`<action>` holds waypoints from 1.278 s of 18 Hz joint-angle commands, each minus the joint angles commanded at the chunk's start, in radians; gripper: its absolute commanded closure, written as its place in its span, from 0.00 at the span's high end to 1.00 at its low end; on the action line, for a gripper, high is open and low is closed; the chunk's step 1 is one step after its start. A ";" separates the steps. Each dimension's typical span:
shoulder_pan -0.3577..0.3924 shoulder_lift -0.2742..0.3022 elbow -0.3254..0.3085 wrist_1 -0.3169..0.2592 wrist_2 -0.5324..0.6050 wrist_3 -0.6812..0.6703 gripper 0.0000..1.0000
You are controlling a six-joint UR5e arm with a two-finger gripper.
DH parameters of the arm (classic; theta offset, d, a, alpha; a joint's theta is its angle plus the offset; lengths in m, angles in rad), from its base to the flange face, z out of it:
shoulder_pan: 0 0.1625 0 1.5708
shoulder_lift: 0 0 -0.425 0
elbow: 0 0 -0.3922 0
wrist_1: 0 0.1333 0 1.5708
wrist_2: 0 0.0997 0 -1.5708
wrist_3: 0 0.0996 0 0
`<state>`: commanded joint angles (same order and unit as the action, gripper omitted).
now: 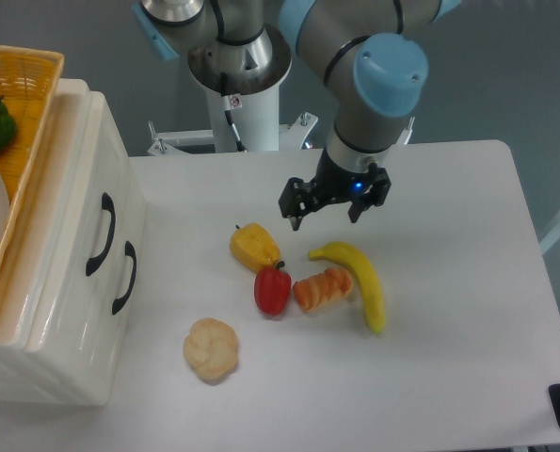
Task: Slide open the top white drawer
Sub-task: 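Move the gripper across the table toward the upper drawer's black handle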
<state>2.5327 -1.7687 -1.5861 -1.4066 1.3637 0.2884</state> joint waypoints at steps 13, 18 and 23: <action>-0.202 0.002 0.037 -0.019 -0.012 -0.009 1.00; -0.235 0.018 0.041 -0.012 -0.008 -0.018 1.00; -0.258 0.025 0.045 -0.009 0.020 -0.018 1.00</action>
<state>2.2750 -1.7441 -1.5416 -1.4159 1.3836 0.2700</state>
